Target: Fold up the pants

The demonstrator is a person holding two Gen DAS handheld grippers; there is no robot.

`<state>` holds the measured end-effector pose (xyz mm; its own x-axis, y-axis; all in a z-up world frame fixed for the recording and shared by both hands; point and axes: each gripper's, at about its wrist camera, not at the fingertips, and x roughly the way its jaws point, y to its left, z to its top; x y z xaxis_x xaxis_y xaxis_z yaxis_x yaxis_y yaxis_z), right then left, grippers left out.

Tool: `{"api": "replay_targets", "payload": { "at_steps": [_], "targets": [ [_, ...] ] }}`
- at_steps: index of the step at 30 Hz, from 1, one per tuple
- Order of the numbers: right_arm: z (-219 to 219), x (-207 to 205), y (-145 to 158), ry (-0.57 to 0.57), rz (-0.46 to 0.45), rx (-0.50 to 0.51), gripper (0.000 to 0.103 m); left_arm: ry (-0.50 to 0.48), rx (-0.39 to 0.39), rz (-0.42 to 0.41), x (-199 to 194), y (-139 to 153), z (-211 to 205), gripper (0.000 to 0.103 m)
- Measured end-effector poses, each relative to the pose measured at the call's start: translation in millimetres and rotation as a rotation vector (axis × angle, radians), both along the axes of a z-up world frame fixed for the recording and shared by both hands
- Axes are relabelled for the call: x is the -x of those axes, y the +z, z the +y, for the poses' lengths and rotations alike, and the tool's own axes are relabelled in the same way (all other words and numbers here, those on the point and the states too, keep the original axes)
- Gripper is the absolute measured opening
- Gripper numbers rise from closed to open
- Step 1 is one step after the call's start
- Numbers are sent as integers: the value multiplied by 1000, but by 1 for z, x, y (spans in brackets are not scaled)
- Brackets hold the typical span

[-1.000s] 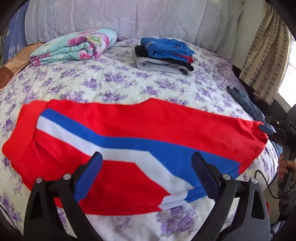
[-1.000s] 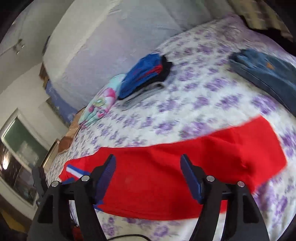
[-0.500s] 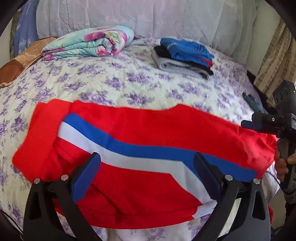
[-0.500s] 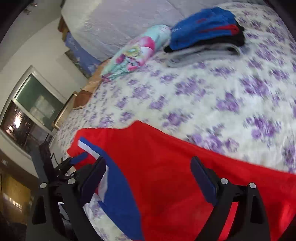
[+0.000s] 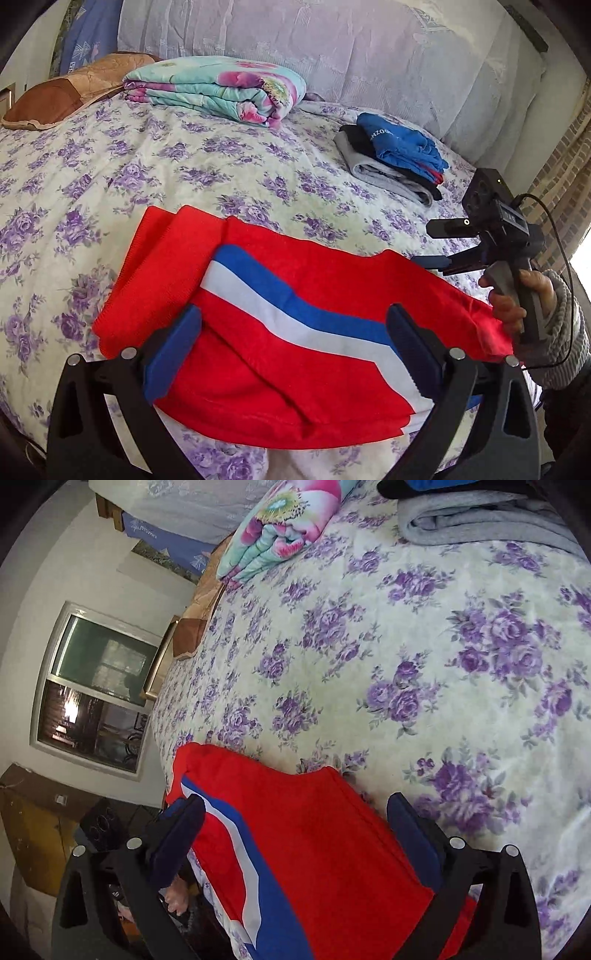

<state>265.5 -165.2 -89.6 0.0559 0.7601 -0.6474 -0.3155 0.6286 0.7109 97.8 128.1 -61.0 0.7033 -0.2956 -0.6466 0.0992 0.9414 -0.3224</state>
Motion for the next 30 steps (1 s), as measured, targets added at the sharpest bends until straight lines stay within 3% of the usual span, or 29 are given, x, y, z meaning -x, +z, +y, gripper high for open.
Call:
{"api": "replay_targets", "payload": {
  "at_steps": [4,7,8,9,12,17,20,25,27,30],
  "targets": [
    [26,0,4,145,-32,50,99,0,-55,-6,0,-3,-6,98],
    [37,7,10,154,-186,189,99,3,-101,-8,-2,-6,-12,98],
    [39,11,11,157,-230,211,95,4,-114,-9,-2,-7,-13,98],
    [41,12,10,165,-238,209,84,3,-125,-11,-2,-7,-15,98],
    [43,13,5,152,-261,236,65,6,-159,-15,-3,-9,-19,98],
    [45,13,-2,133,-353,366,48,10,-192,-22,-2,-11,-22,98],
    [48,6,-9,142,-353,407,49,13,-196,-20,-3,-11,-22,98],
    [50,10,5,126,-465,497,54,22,-179,-4,-4,-9,-21,98],
    [46,17,15,99,-518,511,54,30,-143,6,-4,-6,-17,98],
    [56,43,19,180,-582,546,55,39,-75,16,-4,0,-10,98]
  ]
}}
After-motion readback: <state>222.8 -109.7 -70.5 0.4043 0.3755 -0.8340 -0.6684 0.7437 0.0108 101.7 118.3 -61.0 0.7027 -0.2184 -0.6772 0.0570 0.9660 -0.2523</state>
